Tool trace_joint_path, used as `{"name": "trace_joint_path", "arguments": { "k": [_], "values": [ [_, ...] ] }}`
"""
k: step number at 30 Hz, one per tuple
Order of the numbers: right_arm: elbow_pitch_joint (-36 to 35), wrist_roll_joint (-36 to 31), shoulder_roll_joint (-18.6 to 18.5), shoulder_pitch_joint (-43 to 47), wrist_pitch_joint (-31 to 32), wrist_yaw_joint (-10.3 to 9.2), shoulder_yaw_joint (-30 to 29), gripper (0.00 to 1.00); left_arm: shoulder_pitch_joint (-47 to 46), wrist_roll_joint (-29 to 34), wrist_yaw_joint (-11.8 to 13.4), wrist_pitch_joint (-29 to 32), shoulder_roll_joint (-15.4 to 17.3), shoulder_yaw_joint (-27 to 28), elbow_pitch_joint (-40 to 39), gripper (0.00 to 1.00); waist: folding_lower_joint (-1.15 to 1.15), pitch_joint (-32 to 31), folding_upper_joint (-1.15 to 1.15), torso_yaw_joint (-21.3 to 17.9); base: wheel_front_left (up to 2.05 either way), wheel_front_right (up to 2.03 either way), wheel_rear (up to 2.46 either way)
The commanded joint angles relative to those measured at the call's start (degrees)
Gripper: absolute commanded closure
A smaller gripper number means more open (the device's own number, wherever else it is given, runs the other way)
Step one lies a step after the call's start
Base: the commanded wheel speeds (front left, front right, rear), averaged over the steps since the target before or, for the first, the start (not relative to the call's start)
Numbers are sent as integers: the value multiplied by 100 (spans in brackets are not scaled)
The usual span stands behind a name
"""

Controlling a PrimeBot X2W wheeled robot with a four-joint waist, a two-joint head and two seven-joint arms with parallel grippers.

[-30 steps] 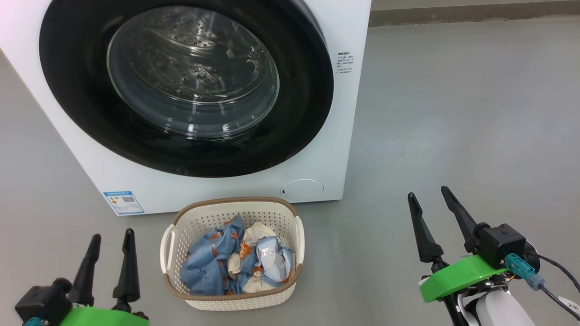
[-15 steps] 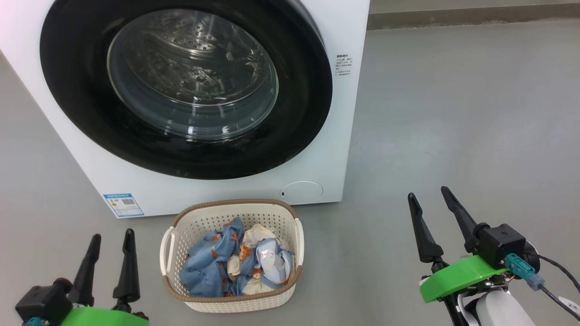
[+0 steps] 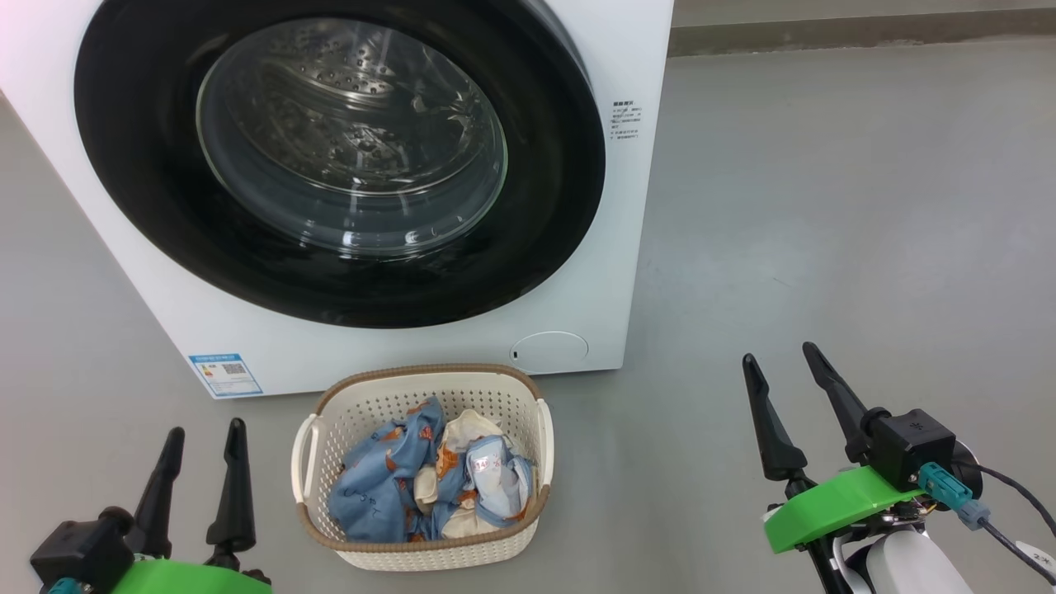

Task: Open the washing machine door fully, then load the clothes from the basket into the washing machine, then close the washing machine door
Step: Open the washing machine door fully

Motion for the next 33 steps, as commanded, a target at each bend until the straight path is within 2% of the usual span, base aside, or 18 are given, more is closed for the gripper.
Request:
{"name": "trace_joint_path", "arguments": {
  "k": [1, 20, 33],
  "values": [
    [-123, 17, -20, -224, -71, 26, 135, 0, -183, 48, -13, -37, 122, 202, -94, 0, 0, 2, 0, -1, 0, 0, 0],
    [-36, 11, -20, -301, -71, 26, 13, 0, -221, -39, -13, -37, 178, 177, -79, 0, 0, 102, 0, 48, 0, 0, 0],
    [63, -95, -40, -757, -71, 26, -249, 0, -266, -221, -13, -37, 305, 137, -236, 0, 0, 359, 0, 106, 0, 0, 0]
  ]
}}
